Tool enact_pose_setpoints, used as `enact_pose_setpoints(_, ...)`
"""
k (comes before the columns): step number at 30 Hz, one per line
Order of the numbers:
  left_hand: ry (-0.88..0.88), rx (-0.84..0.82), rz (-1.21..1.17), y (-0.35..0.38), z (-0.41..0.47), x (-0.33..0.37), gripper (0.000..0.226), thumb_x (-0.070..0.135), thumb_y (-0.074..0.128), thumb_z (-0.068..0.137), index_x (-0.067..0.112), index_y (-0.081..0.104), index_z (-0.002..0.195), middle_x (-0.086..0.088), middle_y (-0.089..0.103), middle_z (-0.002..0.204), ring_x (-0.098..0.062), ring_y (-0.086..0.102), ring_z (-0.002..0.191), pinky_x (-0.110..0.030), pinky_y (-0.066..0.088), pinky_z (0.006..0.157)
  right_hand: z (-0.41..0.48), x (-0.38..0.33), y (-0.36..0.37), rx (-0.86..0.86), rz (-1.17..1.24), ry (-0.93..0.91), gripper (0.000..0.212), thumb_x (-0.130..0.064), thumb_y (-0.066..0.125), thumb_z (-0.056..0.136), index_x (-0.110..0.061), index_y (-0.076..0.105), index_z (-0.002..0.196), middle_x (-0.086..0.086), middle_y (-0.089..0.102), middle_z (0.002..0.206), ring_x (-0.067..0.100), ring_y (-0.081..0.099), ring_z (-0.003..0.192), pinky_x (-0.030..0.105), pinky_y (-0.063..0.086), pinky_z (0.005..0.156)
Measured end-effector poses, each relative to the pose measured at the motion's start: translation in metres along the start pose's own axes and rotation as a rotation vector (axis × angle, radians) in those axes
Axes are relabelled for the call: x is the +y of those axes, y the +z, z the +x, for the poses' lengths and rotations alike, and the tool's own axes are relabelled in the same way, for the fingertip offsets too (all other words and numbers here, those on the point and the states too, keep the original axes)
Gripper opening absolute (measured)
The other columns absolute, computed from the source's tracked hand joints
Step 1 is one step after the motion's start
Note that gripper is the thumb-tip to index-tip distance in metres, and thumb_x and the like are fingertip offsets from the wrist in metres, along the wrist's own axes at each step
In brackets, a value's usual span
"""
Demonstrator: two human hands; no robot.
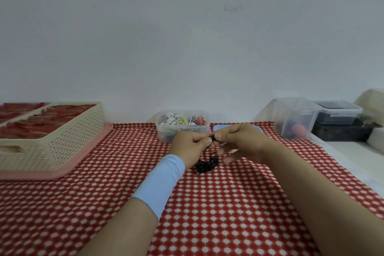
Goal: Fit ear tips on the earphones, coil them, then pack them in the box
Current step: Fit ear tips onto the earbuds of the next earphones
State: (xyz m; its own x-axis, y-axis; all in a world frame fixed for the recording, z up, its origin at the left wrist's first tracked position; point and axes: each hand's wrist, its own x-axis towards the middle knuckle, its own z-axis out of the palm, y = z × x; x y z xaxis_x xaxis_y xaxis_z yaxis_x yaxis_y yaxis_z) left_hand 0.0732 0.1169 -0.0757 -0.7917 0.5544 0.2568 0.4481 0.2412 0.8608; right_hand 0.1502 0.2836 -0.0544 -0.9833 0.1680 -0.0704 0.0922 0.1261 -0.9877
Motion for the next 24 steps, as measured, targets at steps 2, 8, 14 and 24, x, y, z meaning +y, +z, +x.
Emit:
enact_pose_setpoints(2,-0.003,-0.003,0.011,0.0,0.0,-0.001,0.018,0.019,0.062,0.094,0.023,0.077,0.105,0.017,0.074,0.079,0.013,0.061,0.068,-0.019,0.05,0.086,0.0,0.0,0.0,0.002,-0.008,0.007,0.015,-0.015,0.067,0.095,-0.009,0.08,0.099,0.011,0.078,0.093,0.021,0.072,0.076,0.037,0.062,0.06)
enact_pose_setpoints(8,-0.019,0.0,-0.031,0.001,0.0,-0.001,0.019,0.018,0.062,0.094,0.022,0.076,0.108,0.014,0.075,0.081,0.009,0.062,0.071,-0.018,0.05,0.084,0.0,0.002,0.002,0.022,-0.014,-0.025,0.015,-0.014,0.068,0.095,-0.007,0.079,0.1,0.01,0.077,0.088,0.019,0.071,0.072,0.036,0.061,0.058)
enact_pose_setpoints(14,-0.018,0.022,-0.044,0.004,-0.003,-0.001,0.02,0.016,0.061,0.095,0.021,0.076,0.106,0.014,0.074,0.078,0.013,0.06,0.066,-0.01,0.044,0.074,0.001,0.006,0.004,0.046,-0.028,-0.052,0.015,-0.015,0.068,0.096,-0.007,0.08,0.099,0.012,0.076,0.086,0.018,0.07,0.07,0.037,0.062,0.061)
enact_pose_setpoints(24,-0.035,0.054,-0.045,0.003,0.0,-0.001,0.018,0.019,0.062,0.094,0.027,0.078,0.097,0.012,0.076,0.083,0.006,0.06,0.068,-0.017,0.049,0.079,0.002,0.005,0.015,0.19,-0.012,-0.172,0.01,-0.007,0.072,0.092,0.0,0.073,0.1,0.017,0.073,0.077,0.022,0.071,0.062,0.039,0.063,0.058)
